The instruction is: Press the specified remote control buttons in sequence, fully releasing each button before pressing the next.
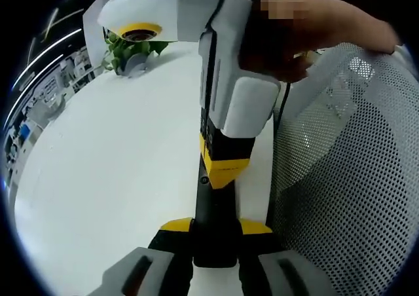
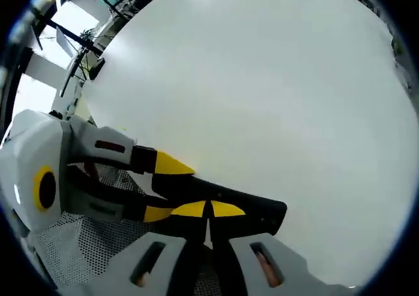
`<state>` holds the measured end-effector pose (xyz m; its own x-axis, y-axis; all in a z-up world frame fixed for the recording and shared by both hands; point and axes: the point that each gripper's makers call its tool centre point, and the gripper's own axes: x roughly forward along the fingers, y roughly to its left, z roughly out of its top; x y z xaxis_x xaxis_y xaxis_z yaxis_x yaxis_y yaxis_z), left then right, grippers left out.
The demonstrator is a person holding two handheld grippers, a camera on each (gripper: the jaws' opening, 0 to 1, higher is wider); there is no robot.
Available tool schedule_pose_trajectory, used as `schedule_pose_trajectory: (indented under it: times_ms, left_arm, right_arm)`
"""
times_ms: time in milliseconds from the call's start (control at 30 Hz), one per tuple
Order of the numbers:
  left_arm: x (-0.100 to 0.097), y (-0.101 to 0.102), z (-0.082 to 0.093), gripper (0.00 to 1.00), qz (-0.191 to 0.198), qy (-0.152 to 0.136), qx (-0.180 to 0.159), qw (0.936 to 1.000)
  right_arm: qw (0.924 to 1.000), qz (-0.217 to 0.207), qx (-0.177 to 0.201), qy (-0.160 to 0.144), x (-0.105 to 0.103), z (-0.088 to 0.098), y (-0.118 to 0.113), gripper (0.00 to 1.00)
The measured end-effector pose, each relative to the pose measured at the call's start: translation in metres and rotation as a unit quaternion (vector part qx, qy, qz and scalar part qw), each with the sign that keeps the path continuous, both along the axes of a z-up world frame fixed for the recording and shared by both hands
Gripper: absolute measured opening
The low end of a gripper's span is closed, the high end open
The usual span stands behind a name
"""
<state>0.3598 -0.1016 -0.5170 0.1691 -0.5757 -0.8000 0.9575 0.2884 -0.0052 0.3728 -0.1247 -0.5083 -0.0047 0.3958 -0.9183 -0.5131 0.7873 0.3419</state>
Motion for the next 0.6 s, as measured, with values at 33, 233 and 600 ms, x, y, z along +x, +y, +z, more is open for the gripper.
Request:
schedule_pose_trajectory:
  times_ms: [33, 233, 600]
  left_arm:
    - [0.0, 0.0, 0.0, 0.25, 0.0, 0.0, 0.0, 1.0]
    - [-0.0002, -0.0001, 0.0002, 0.25, 0.0, 0.0, 0.0, 1.0]
    - [-0.0001, -0.0002, 0.0, 0.25, -0.001, 0.0, 0.001, 1.0]
  right_arm:
    - [1.0, 0.0, 0.002, 0.0, 0.0003, 0.0, 0.0006, 0.0]
    - [1.0, 0.008, 0.003, -0.002, -0.0016, -0.0014, 0.004, 0.0]
    - [0.9997, 0.022, -0.001, -0.009, -0.0048, -0.0042, 0.0074, 0.0]
